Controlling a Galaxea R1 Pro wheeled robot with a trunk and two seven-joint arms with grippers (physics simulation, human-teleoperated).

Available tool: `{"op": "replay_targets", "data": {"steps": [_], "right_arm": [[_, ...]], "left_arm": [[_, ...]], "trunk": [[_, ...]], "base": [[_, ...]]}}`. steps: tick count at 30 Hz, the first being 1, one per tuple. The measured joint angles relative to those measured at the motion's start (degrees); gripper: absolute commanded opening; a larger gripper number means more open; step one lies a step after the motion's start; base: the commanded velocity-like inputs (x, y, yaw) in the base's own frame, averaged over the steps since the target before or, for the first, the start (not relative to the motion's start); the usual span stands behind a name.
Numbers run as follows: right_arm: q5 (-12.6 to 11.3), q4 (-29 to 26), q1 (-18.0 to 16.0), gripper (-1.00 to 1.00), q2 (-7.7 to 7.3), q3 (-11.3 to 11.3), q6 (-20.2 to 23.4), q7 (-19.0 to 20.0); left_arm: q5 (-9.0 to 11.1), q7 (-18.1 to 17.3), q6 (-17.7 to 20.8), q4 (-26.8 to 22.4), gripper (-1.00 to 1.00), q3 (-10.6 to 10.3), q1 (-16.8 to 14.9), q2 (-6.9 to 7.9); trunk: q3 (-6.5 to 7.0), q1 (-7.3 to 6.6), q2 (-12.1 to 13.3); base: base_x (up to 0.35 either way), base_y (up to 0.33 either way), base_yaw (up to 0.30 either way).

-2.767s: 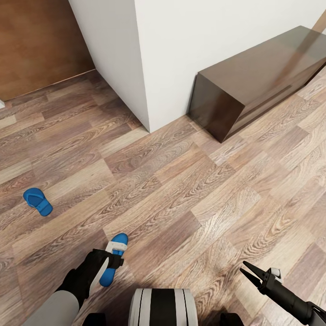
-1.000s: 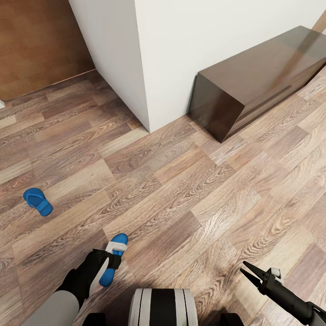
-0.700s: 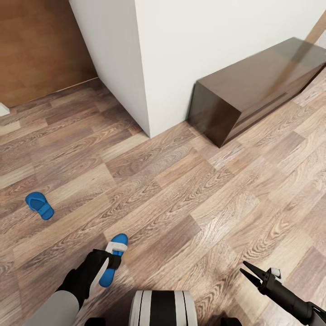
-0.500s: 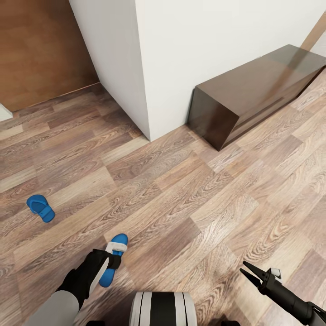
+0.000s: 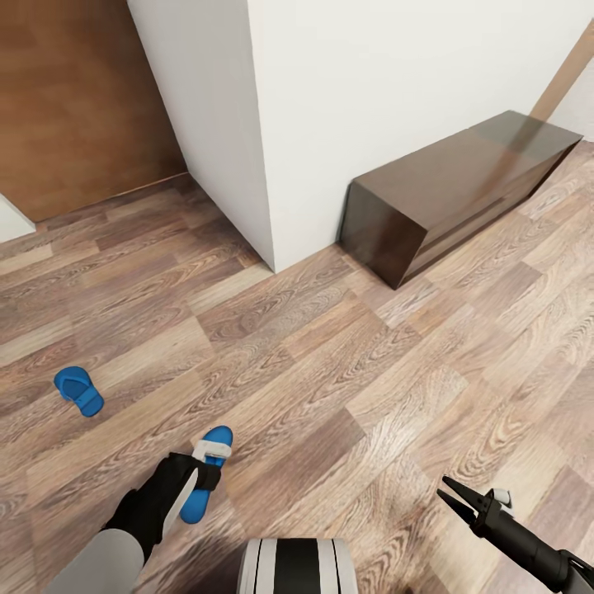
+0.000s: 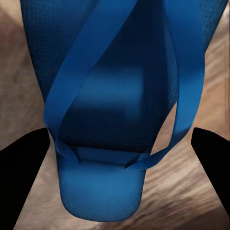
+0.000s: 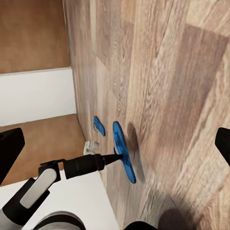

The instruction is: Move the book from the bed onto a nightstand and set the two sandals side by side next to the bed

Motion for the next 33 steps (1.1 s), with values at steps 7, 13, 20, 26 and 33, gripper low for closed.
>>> {"op": "replay_targets", "data": {"steps": [7,13,20,26,33], "right_arm": [[0.00,0.00,0.00,1.00,0.00,0.02,0.01,0.00],[-0.06,0.00,0.00,1.00,0.07,0.03,-0.02,0.00],[-0.09,0.00,0.00,1.00,0.09,0.03,-0.04,0.00],[-0.15,0.00,0.00,1.00,0.09,-0.03,-0.10,0.01],[-0.10,0.00,0.00,1.00,0.14,-0.06,-0.12,0.04]], "left_arm": [[-0.01,-0.11,0.35,-0.69,-1.00,-0.01,0.00,0.04],[0.04,-0.13,1.30,-0.81,-1.00,0.00,0.00,0.03],[0.11,-0.13,2.34,-0.92,-1.00,-0.03,0.00,0.03],[0.02,-0.13,2.49,-0.93,-1.00,-0.14,0.00,0.18],[0.09,-0.13,2.57,-1.50,-1.00,-0.31,0.00,0.42]], "trunk": [[1.55,-0.18,0.09],[2.88,-0.33,0.17],[4.43,-0.51,0.27],[5.76,-0.67,0.35],[7.32,-0.85,0.44]], "base": [[0.000,0.000,0.000],[0.000,0.000,0.000],[0.000,0.000,0.000],[0.000,0.000,0.000],[0.000,0.000,0.000]]}}
